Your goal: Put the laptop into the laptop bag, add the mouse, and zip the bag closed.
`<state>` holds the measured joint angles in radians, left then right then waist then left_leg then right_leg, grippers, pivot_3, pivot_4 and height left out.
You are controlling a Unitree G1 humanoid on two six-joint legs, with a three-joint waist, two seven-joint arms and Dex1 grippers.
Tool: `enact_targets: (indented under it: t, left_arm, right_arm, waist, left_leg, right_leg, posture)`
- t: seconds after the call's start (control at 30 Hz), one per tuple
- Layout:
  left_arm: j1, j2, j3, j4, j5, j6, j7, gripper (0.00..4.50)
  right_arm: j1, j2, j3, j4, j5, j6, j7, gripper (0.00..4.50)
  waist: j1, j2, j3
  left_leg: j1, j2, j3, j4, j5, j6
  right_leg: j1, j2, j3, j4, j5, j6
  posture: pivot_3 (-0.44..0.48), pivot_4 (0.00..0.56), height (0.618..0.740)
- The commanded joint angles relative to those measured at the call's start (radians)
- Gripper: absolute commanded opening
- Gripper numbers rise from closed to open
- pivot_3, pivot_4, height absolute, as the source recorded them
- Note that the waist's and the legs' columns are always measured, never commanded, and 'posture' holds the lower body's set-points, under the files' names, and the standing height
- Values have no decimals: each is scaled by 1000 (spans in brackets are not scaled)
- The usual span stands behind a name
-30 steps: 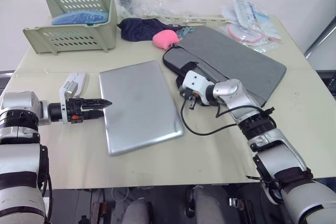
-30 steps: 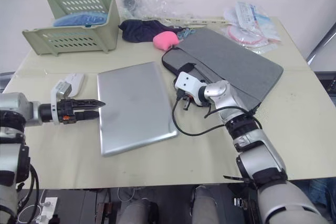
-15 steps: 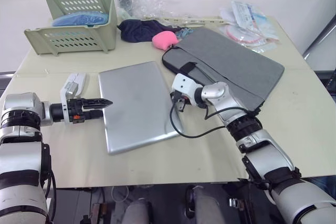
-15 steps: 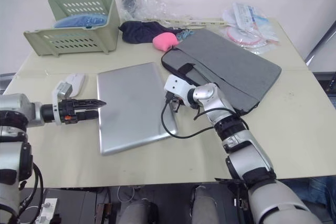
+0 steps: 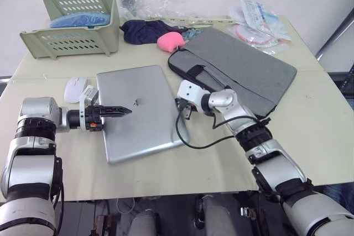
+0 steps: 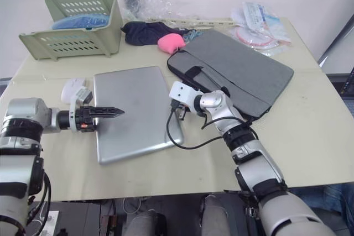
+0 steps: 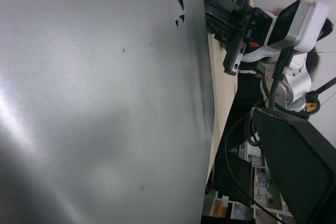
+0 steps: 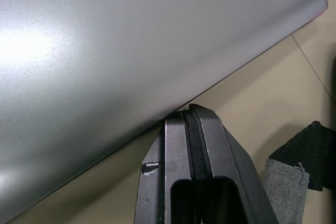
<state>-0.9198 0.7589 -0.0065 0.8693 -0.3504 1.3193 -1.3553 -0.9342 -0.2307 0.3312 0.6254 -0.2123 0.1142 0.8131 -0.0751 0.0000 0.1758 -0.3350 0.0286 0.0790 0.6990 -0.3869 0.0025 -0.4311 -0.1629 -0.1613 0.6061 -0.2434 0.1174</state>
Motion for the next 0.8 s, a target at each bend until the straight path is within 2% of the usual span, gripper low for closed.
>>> enact_targets:
  t: [0.03, 0.23, 0.3, 0.47, 0.67, 0.77, 0.8]
  left_arm:
    - [-6, -6, 54, 4, -35, -9, 40, 3705]
    - [41, 19, 86, -53, -71, 35, 59, 1032]
    - [65, 28, 84, -91, -92, 58, 63, 367]
    - [95, 44, 114, -172, -146, 122, 100, 350]
    - [208, 105, 244, -387, -297, 292, 149, 350]
    - [292, 150, 299, -450, -386, 295, 196, 350]
    - [326, 165, 316, -479, -428, 295, 214, 350]
  right_arm:
    - [21, 7, 13, -48, 9, -4, 20, 0]
    - [50, 2, 11, -82, 11, 14, 24, 0]
    - [59, 0, 11, -91, 12, 18, 27, 0]
    - [87, -5, -15, -135, 33, 42, 15, 0]
    - [182, -56, -180, -407, 159, 157, -9, 0]
    - [226, -108, -273, -595, 248, 269, -1, 858]
    - [240, -140, -293, -662, 278, 317, 20, 1324]
  waist:
    - [-1, 0, 0]
    - [-5, -1, 0]
    - [-5, -1, 0]
    - [-7, -1, -1]
    - [-6, -1, 0]
    - [-5, -2, 1]
    - [-3, -2, 1]
  left_leg:
    - [0, 0, 0, 0, 0, 0]
    - [0, 0, 0, -1, 0, 0]
    - [0, 0, -1, -1, 0, 0]
    - [0, 0, -1, -1, 0, 0]
    - [-1, 0, -3, -2, 0, -1]
    - [-4, 0, -2, -2, 0, -1]
    - [-5, 0, -2, -2, 0, -1]
  right_leg:
    - [0, 0, 0, 0, 0, 0]
    - [-1, 0, 0, 0, 0, 0]
    - [0, 0, 0, 0, 0, 0]
    - [0, 0, 0, 0, 0, 0]
    - [-1, 0, 0, -1, 0, 0]
    - [-4, 0, 1, -1, 0, 0]
    - [-5, 0, 1, -1, 0, 0]
  posture:
    - [0, 150, 740]
    - [0, 150, 740]
    - [0, 150, 740]
    - [0, 150, 740]
    - [0, 150, 740]
    - [0, 150, 740]
    - [0, 150, 740]
